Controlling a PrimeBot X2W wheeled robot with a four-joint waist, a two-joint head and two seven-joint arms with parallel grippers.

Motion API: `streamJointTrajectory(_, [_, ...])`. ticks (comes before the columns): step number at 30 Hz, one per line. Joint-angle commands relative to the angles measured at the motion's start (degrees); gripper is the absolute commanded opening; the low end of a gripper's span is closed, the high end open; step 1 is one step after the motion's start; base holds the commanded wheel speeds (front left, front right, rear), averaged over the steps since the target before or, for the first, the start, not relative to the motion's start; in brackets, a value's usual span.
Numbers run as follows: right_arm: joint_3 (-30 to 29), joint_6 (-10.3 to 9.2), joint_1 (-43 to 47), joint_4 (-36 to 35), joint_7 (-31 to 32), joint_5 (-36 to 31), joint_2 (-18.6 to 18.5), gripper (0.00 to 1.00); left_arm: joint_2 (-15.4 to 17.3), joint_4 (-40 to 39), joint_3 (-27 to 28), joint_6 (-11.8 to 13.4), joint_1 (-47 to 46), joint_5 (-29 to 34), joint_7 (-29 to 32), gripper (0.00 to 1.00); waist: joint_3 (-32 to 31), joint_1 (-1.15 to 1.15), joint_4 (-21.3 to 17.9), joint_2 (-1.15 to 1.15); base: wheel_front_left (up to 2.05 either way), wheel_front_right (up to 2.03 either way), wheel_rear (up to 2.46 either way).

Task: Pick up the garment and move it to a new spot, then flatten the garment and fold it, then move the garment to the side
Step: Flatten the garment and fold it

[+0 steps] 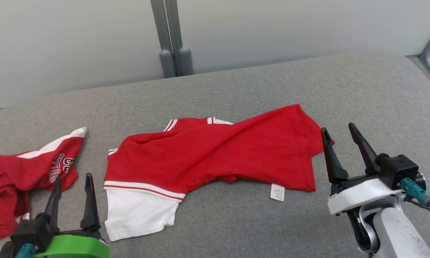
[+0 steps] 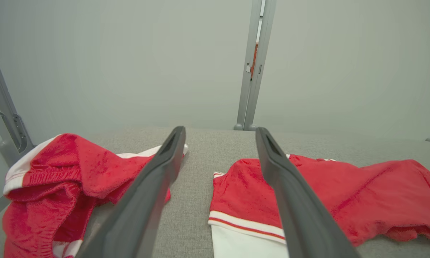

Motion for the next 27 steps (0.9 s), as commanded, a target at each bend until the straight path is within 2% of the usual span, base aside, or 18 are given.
streamJointTrajectory(1, [-0.43,0.03,0.58,0.5,-0.17,-0.48,-0.45,1.0,0.04,0.32,-0.06,-0.51,0.88,-0.47,0.51,1.0,-0.01,0.0,0.13,0.0,0.0,0.0,0.0])
streamJointTrajectory(6, [0.34,0.03,0.93,7.51,1.04,1.02,-1.89,1.0,1.4,2.34,-1.57,-1.35,1.94,-3.08,10.41,1.0,-0.05,0.0,0.58,0.0,0.0,0.0,0.0])
streamJointTrajectory(15, [4.85,0.03,-2.14,19.49,9.03,6.64,-2.66,1.0,3.18,3.64,-2.94,-1.76,4.1,-7.19,24.95,1.0,1.81,0.0,1.64,0.0,0.0,0.0,0.0])
streamJointTrajectory(21, [6.5,0.03,-5.41,24.68,10.63,9.13,-2.53,1.0,3.93,3.36,-4.94,-2.17,3.14,-8.05,30.55,1.0,3.66,0.0,2.52,0.0,0.0,0.0,0.0])
streamJointTrajectory(27, [7.54,0.03,-7.6,28.18,11.86,10.42,-2.14,1.0,4.63,3.73,-5.83,-2.35,0.95,-8.2,32.4,1.0,4.93,0.0,2.7,0.0,0.0,0.0,0.0])
